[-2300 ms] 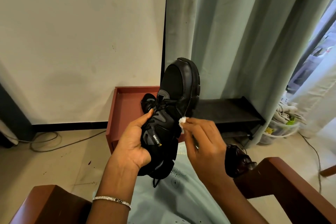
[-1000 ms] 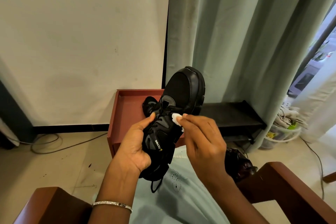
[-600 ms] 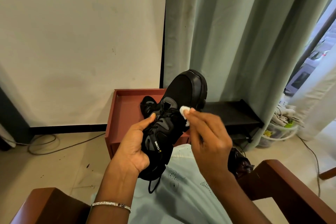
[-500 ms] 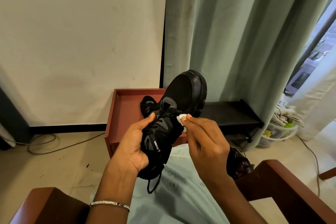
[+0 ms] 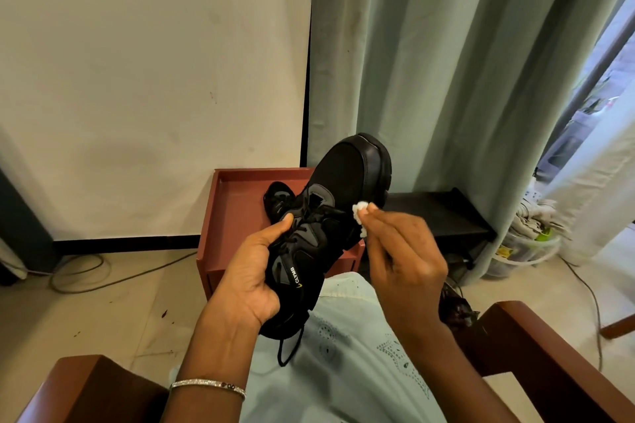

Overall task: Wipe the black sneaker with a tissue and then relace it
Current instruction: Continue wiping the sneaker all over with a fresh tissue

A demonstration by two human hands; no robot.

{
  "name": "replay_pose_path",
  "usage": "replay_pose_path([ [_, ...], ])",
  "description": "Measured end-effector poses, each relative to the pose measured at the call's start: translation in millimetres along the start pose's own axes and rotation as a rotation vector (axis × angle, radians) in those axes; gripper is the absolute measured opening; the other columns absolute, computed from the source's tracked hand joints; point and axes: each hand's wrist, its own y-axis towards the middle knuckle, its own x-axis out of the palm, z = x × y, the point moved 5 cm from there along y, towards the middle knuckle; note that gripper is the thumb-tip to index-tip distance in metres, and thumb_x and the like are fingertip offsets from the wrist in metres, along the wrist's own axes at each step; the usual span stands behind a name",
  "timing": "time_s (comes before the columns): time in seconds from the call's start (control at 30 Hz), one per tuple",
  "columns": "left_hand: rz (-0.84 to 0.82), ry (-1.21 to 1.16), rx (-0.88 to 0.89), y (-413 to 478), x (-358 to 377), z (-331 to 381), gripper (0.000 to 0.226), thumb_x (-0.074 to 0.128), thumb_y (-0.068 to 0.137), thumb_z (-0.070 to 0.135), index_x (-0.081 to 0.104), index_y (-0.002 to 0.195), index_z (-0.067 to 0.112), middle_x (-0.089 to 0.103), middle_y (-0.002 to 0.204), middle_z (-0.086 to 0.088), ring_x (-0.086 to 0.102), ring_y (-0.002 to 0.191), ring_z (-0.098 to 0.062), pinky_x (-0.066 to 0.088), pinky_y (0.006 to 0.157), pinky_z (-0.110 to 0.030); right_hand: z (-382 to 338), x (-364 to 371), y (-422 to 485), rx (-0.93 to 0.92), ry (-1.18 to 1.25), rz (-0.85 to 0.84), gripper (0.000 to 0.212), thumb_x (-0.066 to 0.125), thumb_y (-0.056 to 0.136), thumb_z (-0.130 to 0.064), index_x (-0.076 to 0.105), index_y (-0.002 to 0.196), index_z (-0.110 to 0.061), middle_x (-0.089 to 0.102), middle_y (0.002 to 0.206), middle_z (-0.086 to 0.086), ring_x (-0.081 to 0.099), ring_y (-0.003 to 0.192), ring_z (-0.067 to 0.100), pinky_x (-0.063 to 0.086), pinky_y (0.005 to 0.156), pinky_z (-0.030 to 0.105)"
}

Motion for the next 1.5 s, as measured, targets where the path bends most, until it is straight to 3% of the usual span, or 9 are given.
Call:
replay_pose_path([
  [0.2, -0.011, 0.014, 0.009, -4.6, 5.5, 0.3, 0.021, 0.062, 0.092, 0.019, 0.072, 0.098, 0.001, 0.074, 0.087, -0.017, 0.074, 0.069, -0.028, 0.062, 0.07, -0.038, 11.4, -4.8, 23.5, -0.02, -0.05, 0.025, 0.018, 0.074, 0.085, 0.004, 0.075, 0.102, 0.001, 0.074, 0.1, 0.01, 0.066, 0.093, 0.02, 0.049, 0.09, 0.02],
  [0.4, -0.009, 0.041, 0.021, -8.3, 7.7, -1.0, 0.027, 0.064, 0.09, 0.018, 0.071, 0.109, 0.0, 0.074, 0.099, -0.02, 0.074, 0.077, -0.03, 0.061, 0.075, -0.04, 19.9, -9.0, 47.1, 0.046, -0.079, 0.123, 0.017, 0.069, 0.09, -0.002, 0.074, 0.106, -0.001, 0.073, 0.102, 0.01, 0.063, 0.093, 0.019, 0.052, 0.084, 0.024],
  [0.53, -0.037, -0.019, 0.055, -8.5, 7.2, 6.3, 0.029, 0.064, 0.09, 0.02, 0.069, 0.113, 0.002, 0.075, 0.097, -0.018, 0.074, 0.078, -0.029, 0.061, 0.076, -0.036, 4.2, 0.1, 14.4, 0.05, -0.001, 0.029, 0.02, 0.072, 0.087, 0.002, 0.073, 0.107, -0.001, 0.072, 0.1, 0.008, 0.063, 0.093, 0.014, 0.048, 0.086, 0.017],
  [0.73, -0.065, -0.017, 0.082, -11.4, 9.0, 12.6, 0.03, 0.066, 0.09, 0.022, 0.069, 0.114, 0.004, 0.075, 0.095, -0.016, 0.074, 0.078, -0.027, 0.062, 0.074, -0.035, 2.0, 1.2, 19.7, 0.001, 0.03, 0.028, 0.018, 0.074, 0.084, 0.005, 0.074, 0.102, 0.001, 0.073, 0.101, 0.01, 0.066, 0.098, 0.017, 0.052, 0.09, 0.024],
  [1.0, -0.057, 0.001, 0.108, -10.9, 7.6, 13.1, 0.029, 0.065, 0.089, 0.019, 0.069, 0.112, 0.002, 0.076, 0.091, -0.016, 0.075, 0.073, -0.026, 0.06, 0.059, -0.03, 12.1, -2.1, 50.7, 0.018, -0.043, 0.115, 0.018, 0.07, 0.09, -0.001, 0.073, 0.107, -0.001, 0.072, 0.103, 0.011, 0.064, 0.097, 0.017, 0.054, 0.085, 0.026],
  [1.1, -0.051, -0.029, 0.099, -11.3, 6.5, 13.6, 0.029, 0.065, 0.088, 0.018, 0.068, 0.112, 0.002, 0.076, 0.09, -0.017, 0.075, 0.072, -0.027, 0.06, 0.058, -0.031, 5.6, 1.2, 30.0, 0.019, -0.004, 0.083, 0.02, 0.072, 0.087, 0.003, 0.073, 0.107, 0.0, 0.072, 0.104, 0.011, 0.064, 0.097, 0.016, 0.052, 0.087, 0.023],
  [1.27, -0.006, -0.018, 0.091, -10.1, 2.8, 11.4, 0.028, 0.066, 0.088, 0.017, 0.069, 0.111, 0.002, 0.076, 0.084, -0.015, 0.074, 0.066, -0.026, 0.058, 0.053, -0.029, 2.3, 3.8, 10.6, -0.017, 0.028, 0.011, 0.018, 0.075, 0.085, 0.003, 0.075, 0.103, 0.0, 0.073, 0.102, 0.009, 0.068, 0.097, 0.018, 0.056, 0.085, 0.029],
  [1.5, 0.012, 0.043, 0.114, -8.8, 2.5, 8.7, 0.029, 0.067, 0.087, 0.017, 0.07, 0.112, 0.003, 0.075, 0.094, -0.017, 0.074, 0.073, -0.028, 0.062, 0.063, -0.034, 18.7, -3.8, 53.7, 0.037, -0.053, 0.091, 0.016, 0.071, 0.089, -0.001, 0.075, 0.104, -0.002, 0.074, 0.102, 0.01, 0.066, 0.094, 0.018, 0.057, 0.081, 0.029],
])
